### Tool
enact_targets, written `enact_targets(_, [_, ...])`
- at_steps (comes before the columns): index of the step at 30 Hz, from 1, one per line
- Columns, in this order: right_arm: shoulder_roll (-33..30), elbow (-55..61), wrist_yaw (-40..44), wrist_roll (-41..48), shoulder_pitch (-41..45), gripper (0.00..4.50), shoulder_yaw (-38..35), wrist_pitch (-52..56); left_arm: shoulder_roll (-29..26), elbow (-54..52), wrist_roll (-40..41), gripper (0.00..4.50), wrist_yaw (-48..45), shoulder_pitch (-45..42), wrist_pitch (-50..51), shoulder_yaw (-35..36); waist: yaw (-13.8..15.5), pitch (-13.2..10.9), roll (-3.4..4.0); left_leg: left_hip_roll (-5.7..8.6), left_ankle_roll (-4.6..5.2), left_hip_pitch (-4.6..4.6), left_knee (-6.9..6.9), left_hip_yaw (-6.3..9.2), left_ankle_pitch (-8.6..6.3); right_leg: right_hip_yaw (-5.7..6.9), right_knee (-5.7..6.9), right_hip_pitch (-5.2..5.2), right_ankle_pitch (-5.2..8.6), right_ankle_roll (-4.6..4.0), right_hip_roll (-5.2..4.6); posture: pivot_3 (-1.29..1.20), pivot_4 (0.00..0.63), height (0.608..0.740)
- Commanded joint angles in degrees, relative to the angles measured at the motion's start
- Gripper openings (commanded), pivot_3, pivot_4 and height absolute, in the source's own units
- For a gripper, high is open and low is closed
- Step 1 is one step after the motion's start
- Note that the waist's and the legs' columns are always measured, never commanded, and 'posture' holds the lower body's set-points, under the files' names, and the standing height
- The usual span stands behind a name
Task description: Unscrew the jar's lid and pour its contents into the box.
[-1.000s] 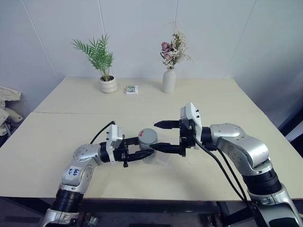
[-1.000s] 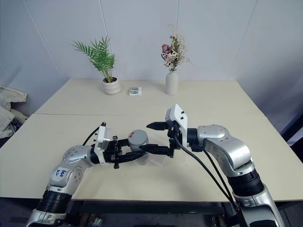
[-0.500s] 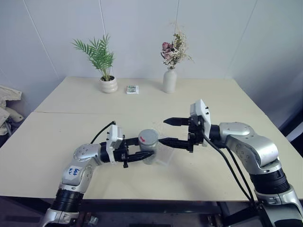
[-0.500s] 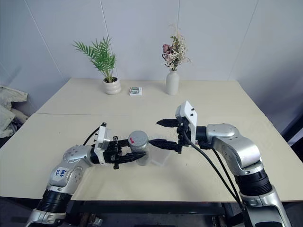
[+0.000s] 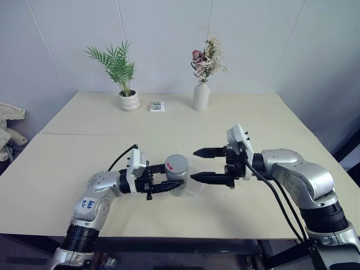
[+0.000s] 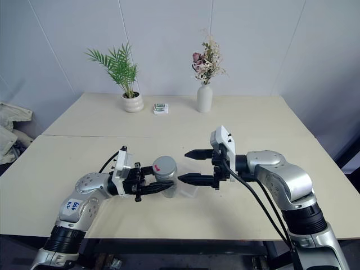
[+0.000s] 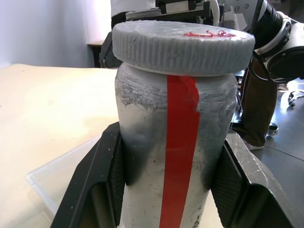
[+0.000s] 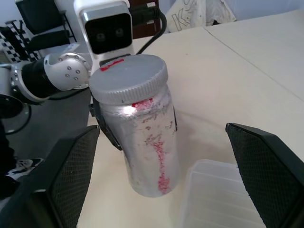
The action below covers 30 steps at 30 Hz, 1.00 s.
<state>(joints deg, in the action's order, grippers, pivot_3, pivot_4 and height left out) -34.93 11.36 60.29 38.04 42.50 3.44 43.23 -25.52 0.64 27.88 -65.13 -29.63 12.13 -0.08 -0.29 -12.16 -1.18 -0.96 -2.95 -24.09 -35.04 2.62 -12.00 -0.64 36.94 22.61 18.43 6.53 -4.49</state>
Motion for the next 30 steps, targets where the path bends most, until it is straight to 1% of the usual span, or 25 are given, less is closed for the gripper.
enact_targets(1, [1.42, 2.77, -1.42, 2.69, 2.52, 4.48, -2.07, 0.72, -0.42, -2.58, 1.15, 2.06, -0.1, -0.27, -0.13, 0.53, -0.05, 0.0, 0.0, 0.0, 0.0, 0.0, 0.0, 0.0, 0.0, 0.0, 0.01, 0.0, 0.0, 0.0, 0.0, 0.0, 0.15, 0.74])
enact_targets(5, [2.94, 3.14, -2.19, 2.14, 3.27, 4.48, -0.72, -0.04, -0.31, -2.63, 1.15, 2.06, -0.05, -0.34, -0.08, 0.41, 0.07, 0.0, 0.0, 0.0, 0.0, 0.0, 0.0, 0.0, 0.0, 0.01, 0.0, 0.0, 0.0, 0.0, 0.0, 0.0, 0.15, 0.74])
enact_targets(9, [5.76, 3.63, -3.27, 0.84, 4.49, 4.48, 1.67, -1.17, -0.06, -2.62, 1.15, 2.06, 0.0, -0.49, -0.1, 0.23, -0.08, 0.0, 0.0, 0.0, 0.01, -0.01, 0.0, 0.0, 0.0, 0.0, 0.0, 0.0, 0.0, 0.0, 0.0, 0.0, 0.15, 0.74])
enact_targets(16, [8.23, 2.77, -3.79, -1.77, 5.58, 4.48, 4.36, -2.72, -0.02, -2.75, 1.17, 2.06, 0.06, -0.49, -0.06, 0.19, 0.04, 0.0, 0.0, 0.0, 0.01, -0.01, -0.01, 0.0, 0.0, 0.0, 0.0, 0.01, 0.0, 0.0, 0.0, 0.0, 0.15, 0.74])
enact_targets(30, [10.03, 1.35, -3.04, -4.41, 5.45, 4.48, 5.37, -4.33, -0.06, -3.25, 1.25, 2.06, 0.32, -0.16, 0.16, 0.29, -0.04, 0.0, 0.0, 0.0, 0.0, 0.0, 0.0, 0.0, 0.0, 0.0, 0.02, 0.01, 0.0, 0.0, 0.0, 0.0, 0.15, 0.74])
